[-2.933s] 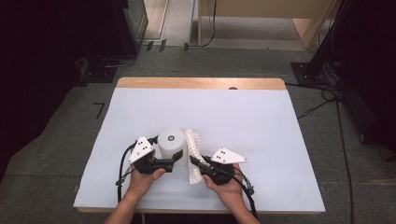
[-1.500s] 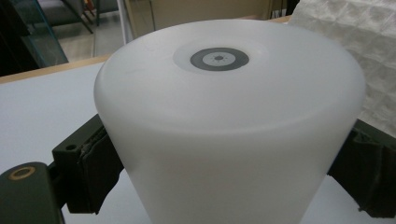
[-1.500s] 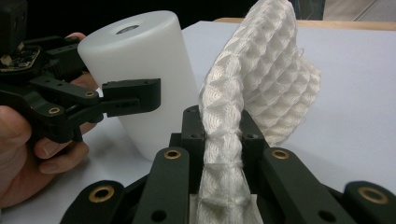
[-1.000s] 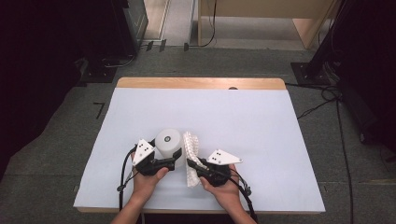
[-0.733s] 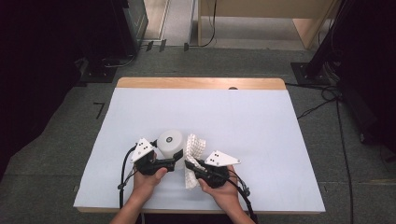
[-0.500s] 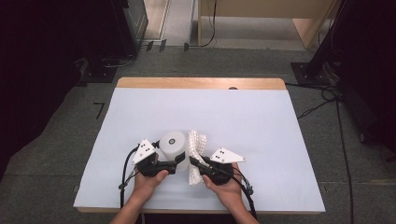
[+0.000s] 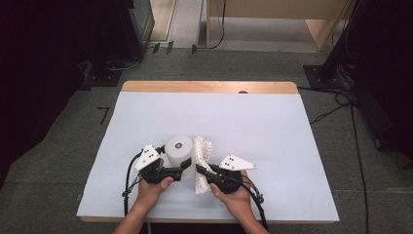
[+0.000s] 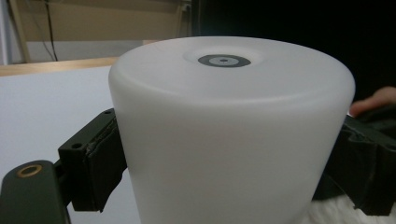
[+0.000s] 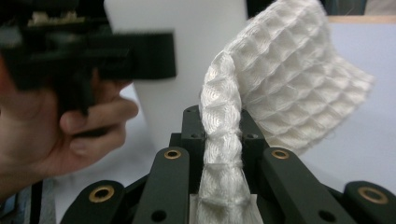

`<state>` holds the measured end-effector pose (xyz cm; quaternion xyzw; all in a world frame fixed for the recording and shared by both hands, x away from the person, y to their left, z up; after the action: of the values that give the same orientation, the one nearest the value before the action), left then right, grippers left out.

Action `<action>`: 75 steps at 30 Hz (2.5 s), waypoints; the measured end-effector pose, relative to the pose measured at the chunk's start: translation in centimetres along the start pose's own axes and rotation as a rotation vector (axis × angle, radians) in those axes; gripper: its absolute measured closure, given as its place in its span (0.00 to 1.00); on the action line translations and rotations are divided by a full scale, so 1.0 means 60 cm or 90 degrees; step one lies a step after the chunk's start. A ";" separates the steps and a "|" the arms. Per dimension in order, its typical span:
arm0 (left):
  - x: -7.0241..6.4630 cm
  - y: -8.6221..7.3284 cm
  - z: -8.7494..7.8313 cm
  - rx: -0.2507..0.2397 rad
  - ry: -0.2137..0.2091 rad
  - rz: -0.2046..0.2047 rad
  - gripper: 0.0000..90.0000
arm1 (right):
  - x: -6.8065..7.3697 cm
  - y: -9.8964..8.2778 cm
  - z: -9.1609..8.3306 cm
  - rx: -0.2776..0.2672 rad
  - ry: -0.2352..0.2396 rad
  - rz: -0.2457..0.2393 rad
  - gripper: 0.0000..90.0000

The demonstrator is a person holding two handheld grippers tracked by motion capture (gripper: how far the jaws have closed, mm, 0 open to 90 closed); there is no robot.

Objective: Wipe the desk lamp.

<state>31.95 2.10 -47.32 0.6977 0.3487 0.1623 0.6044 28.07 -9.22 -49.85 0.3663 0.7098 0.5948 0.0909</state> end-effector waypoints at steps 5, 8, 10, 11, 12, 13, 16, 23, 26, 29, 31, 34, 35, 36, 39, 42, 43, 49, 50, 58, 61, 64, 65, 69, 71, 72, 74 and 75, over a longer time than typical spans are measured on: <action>0.006 0.001 -0.003 0.000 0.001 0.002 0.10 | 0.013 -0.008 0.009 0.014 0.009 -0.016 0.87; -0.003 -0.002 0.001 0.007 -0.008 0.014 0.10 | 0.007 -0.004 0.005 0.011 0.003 -0.012 0.87; -0.008 -0.005 0.002 0.013 -0.016 0.024 0.10 | 0.000 -0.001 0.001 0.006 -0.004 -0.009 0.87; -0.012 -0.005 0.004 0.013 -0.020 0.023 0.10 | -0.003 0.000 0.000 0.003 -0.007 -0.007 0.87; -0.014 -0.006 0.004 0.016 -0.027 0.029 0.10 | -0.007 0.002 -0.002 0.000 -0.012 -0.004 0.87; -0.017 -0.006 0.005 0.015 -0.033 0.031 0.10 | -0.010 0.004 -0.004 -0.003 -0.014 -0.001 0.87; -0.024 -0.007 0.006 0.015 -0.044 0.039 0.10 | -0.018 0.009 -0.010 -0.012 -0.025 0.003 0.87; -0.005 -0.002 0.002 0.011 -0.011 0.023 0.10 | -0.006 0.000 -0.001 0.000 -0.015 -0.002 0.87; 0.001 0.000 0.000 0.006 -0.003 0.018 0.10 | 0.001 -0.006 0.004 0.009 -0.006 -0.005 0.87; 0.006 0.001 -0.002 0.004 0.000 0.015 0.10 | 0.009 -0.011 0.009 0.018 0.004 -0.012 0.87; 0.004 0.000 -0.002 0.007 -0.006 0.019 0.10 | 0.009 -0.011 0.009 0.018 0.005 -0.010 0.87; -0.005 -0.001 0.000 0.009 -0.020 0.027 0.10 | 0.001 -0.007 0.005 0.012 -0.004 -0.007 0.87; -0.009 -0.002 0.000 0.009 -0.026 0.030 0.10 | -0.003 -0.005 0.003 0.008 -0.008 -0.007 0.87; -0.013 -0.002 0.001 0.010 -0.033 0.035 0.10 | -0.007 -0.003 0.001 0.006 -0.011 -0.004 0.87; -0.023 -0.003 0.002 0.009 -0.051 0.049 0.10 | -0.019 0.004 -0.006 -0.005 -0.022 0.001 0.87; -0.022 -0.004 0.005 0.013 -0.034 0.058 0.10 | -0.025 0.009 -0.012 -0.013 -0.026 0.005 0.87; -0.018 -0.005 0.005 0.016 -0.026 0.058 0.10 | -0.026 0.011 -0.013 -0.015 -0.027 0.006 0.87; 0.006 -0.010 0.007 0.025 0.052 0.095 0.10 | -0.038 0.013 -0.019 -0.019 -0.042 0.013 0.87; 0.009 -0.012 0.008 0.030 0.064 0.108 0.10 | -0.040 0.013 -0.019 -0.020 -0.044 0.016 0.87; 0.025 -0.034 0.019 0.054 0.106 0.132 0.10 | -0.048 0.011 -0.021 -0.020 -0.054 0.015 0.87; 0.024 -0.035 0.018 0.053 0.105 0.140 0.10 | -0.050 0.011 -0.022 -0.020 -0.055 0.017 0.87; 0.026 -0.035 0.014 0.049 0.121 0.129 0.09 | -0.051 0.011 -0.023 -0.020 -0.056 0.016 0.87; 0.026 -0.033 0.011 0.040 0.127 0.119 0.07 | -0.051 0.011 -0.023 -0.020 -0.056 0.016 0.87; 0.019 -0.033 0.004 0.033 0.138 0.101 0.04 | -0.054 0.010 -0.023 -0.020 -0.060 0.016 0.87; 0.018 -0.037 0.005 0.040 0.166 0.113 0.03 | -0.056 0.009 -0.022 -0.019 -0.060 0.018 0.87; 0.017 -0.038 0.007 0.044 0.176 0.113 0.03 | -0.056 0.009 -0.021 -0.018 -0.060 0.020 0.87; 0.019 -0.040 0.009 0.050 0.196 0.116 0.05 | -0.055 0.005 -0.019 -0.014 -0.058 0.022 0.87; 0.020 -0.041 0.010 0.051 0.202 0.116 0.08 | -0.055 0.004 -0.018 -0.013 -0.058 0.020 0.87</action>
<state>32.44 2.54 -50.05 0.7159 0.3807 0.3102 0.4962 29.91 -12.13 -50.35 0.4034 0.6931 0.5858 0.1174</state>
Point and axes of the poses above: each handheld gripper's, and its own axes: z roughly forward along the jaws, y roughly out of its top, x roughly to its left, the point moved 9 cm from there along z, roughly forward along the jaws, and after that the axes turned 2 degrees about -x, right-handed, at the moved point
